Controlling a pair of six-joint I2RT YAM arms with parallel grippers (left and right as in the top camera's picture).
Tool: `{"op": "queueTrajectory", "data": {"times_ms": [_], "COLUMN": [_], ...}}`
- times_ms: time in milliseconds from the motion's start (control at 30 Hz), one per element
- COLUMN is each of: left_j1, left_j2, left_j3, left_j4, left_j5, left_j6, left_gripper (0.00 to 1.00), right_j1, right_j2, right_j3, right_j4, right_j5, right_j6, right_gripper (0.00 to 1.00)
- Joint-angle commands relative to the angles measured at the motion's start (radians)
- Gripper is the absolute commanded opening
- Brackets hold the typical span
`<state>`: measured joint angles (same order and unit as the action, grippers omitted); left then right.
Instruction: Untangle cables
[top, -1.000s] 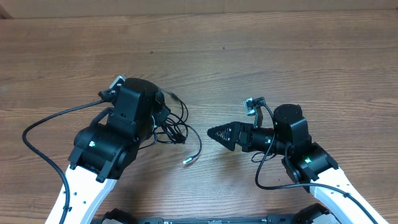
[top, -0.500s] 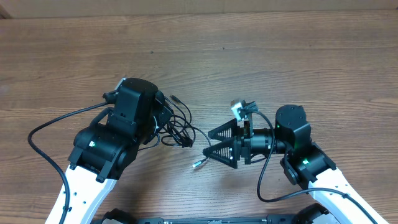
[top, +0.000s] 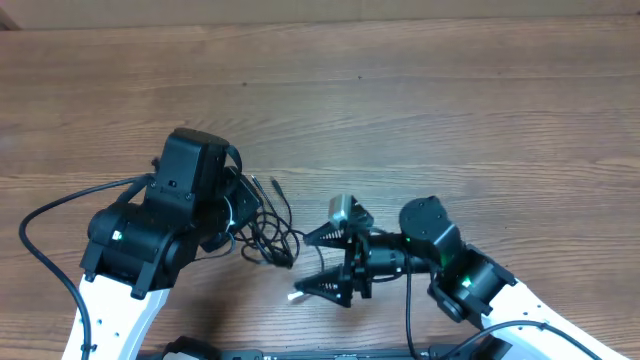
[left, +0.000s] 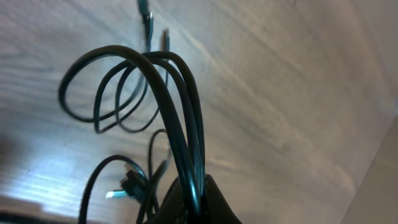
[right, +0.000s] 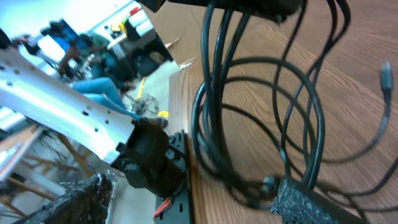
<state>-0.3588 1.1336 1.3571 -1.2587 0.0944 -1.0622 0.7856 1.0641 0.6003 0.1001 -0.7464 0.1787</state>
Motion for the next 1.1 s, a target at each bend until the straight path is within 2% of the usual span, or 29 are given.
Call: {"op": "queueTrajectory", "data": {"times_ms": [0, 267, 467, 667, 867, 1067], "left_j1": [0.006, 0.006, 0.006, 0.006, 0.005, 0.005], "left_j2": [0.024, 0.067, 0.068, 0.072, 0.073, 0.073], "left_j3": [0.031, 0.031, 0.031, 0.031, 0.03, 0.03], "left_j4": [-0.044, -0.093, -0.085, -0.077, -0.077, -0.077], "left_j5": [0.053, 0.093, 0.09, 0.09, 0.091, 0.109], "left_j6": [0.069, 0.098, 0.097, 0.069, 0.003, -0.002], "left_gripper": [0.04, 0.04, 0.04, 0.04, 0.04, 0.04], "right_j1": [0.044, 0.079, 0.079, 0.079, 0.084, 0.102], "right_j2": [-0.013, -0.013, -0.013, -0.013, -0.002, 0.031], "right_j3": [0.009, 0.009, 0.009, 0.009, 0.008, 0.008], "right_j4": [-0.002, -0.095, -0.099, -0.106, -0.117, -0.117], "right_j5": [0.093, 0.211, 0.211, 0.203, 0.151, 0.15], "right_j6": [-0.058, -0.111, -0.166, -0.214, -0.263, -0.264], "right_gripper": [0.83, 0.8, 0.8, 0.7, 0.67, 0.65]}}
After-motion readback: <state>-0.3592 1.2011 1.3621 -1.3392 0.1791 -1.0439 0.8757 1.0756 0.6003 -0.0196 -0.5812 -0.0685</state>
